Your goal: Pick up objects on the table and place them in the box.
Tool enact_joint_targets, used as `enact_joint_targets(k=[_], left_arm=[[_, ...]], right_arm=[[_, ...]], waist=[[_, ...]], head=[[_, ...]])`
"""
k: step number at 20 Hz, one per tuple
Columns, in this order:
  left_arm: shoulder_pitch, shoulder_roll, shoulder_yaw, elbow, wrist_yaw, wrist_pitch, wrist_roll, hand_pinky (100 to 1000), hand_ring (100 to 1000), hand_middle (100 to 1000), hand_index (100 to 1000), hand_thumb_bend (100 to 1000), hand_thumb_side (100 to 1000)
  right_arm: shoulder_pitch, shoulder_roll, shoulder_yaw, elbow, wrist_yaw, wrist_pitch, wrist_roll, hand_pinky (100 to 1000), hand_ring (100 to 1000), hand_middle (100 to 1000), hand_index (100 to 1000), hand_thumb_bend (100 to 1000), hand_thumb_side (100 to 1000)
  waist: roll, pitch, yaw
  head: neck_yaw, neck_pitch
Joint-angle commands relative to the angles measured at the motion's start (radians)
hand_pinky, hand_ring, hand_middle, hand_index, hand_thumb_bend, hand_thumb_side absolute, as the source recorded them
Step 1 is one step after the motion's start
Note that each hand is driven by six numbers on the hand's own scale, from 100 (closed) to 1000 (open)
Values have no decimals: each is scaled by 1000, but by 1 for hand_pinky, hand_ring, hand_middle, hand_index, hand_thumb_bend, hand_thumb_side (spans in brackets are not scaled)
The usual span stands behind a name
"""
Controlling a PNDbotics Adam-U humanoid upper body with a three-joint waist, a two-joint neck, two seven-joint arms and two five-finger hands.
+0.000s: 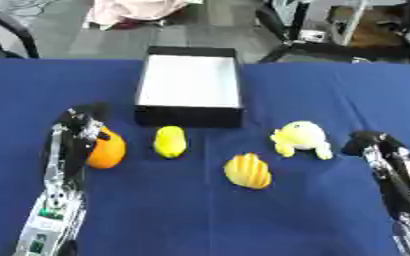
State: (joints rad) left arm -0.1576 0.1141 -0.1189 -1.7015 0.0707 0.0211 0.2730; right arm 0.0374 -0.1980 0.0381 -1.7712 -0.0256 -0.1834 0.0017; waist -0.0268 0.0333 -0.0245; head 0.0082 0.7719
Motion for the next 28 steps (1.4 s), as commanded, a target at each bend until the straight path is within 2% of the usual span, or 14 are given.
enact_joint_targets(k=[1, 7, 9, 11, 14, 16, 19, 20, 21, 22, 24, 28], left_arm=[[-8, 13, 1, -12, -1, 1, 3, 443, 602, 252, 630, 768, 576], [-17, 20, 5, -15, -7, 3, 5, 443, 606, 255, 631, 775, 580], [-27, 43, 10, -20, -12, 10, 6, 443, 622, 264, 633, 804, 585], [-39, 101, 8, -29, -24, 28, -5, 456, 657, 290, 641, 856, 593], [-59, 261, 7, -63, -84, 85, -63, 502, 709, 344, 670, 888, 577], [-67, 378, 6, -89, -157, 131, -148, 554, 745, 398, 699, 925, 558], [-70, 427, 20, -119, -212, 171, -227, 554, 745, 398, 699, 925, 558], [-69, 431, 21, -123, -219, 178, -238, 709, 811, 552, 797, 819, 417], [-74, 446, 9, -113, -230, 189, -251, 739, 822, 592, 818, 764, 384], [-84, 467, -10, -93, -244, 200, -266, 759, 826, 619, 832, 722, 364], [-111, 518, -60, -44, -276, 203, -298, 799, 817, 675, 868, 605, 327], [-171, 627, -169, 63, -343, 172, -366, 825, 747, 705, 890, 468, 303]], right_arm=[[-3, -8, 0, -10, 4, -3, 2, 686, 579, 530, 656, 100, 604], [-2, -9, -4, -7, 8, -4, 1, 687, 579, 530, 656, 100, 606], [1, -10, -4, -6, 9, -3, 2, 687, 580, 530, 656, 100, 611], [2, -13, -4, -3, 12, -3, 4, 687, 580, 530, 656, 100, 608], [5, -18, -12, -1, 24, -3, 0, 688, 580, 531, 656, 100, 631], [6, -22, -18, 0, 29, -3, -7, 688, 580, 531, 656, 100, 605], [7, -23, -21, 1, 33, -4, -11, 688, 580, 531, 656, 100, 605], [8, -24, -21, 2, 34, -4, -12, 688, 580, 531, 656, 100, 603], [8, -33, -21, 3, 37, -4, -11, 688, 581, 531, 656, 100, 602], [7, -43, -20, 4, 40, -4, -9, 688, 581, 531, 656, 100, 601], [5, -53, -17, 5, 43, -4, -6, 689, 581, 531, 656, 100, 601], [5, -57, -14, 7, 44, -5, -3, 689, 581, 531, 656, 100, 600]], waist=[[1, -19, 1], [4, -21, -1], [8, -22, 1], [13, -22, -1], [24, -26, -5], [32, -28, -7], [35, -29, -7], [36, -30, -9], [49, -34, -16], [62, -36, -23], [73, -40, -30], [76, -44, -38]], head=[[0, -2], [-4, -2], [-1, -2], [1, -2], [0, -2], [-5, -2], [-8, -2], [-7, -2], [-3, -2], [1, -2], [8, -2], [16, -2]])
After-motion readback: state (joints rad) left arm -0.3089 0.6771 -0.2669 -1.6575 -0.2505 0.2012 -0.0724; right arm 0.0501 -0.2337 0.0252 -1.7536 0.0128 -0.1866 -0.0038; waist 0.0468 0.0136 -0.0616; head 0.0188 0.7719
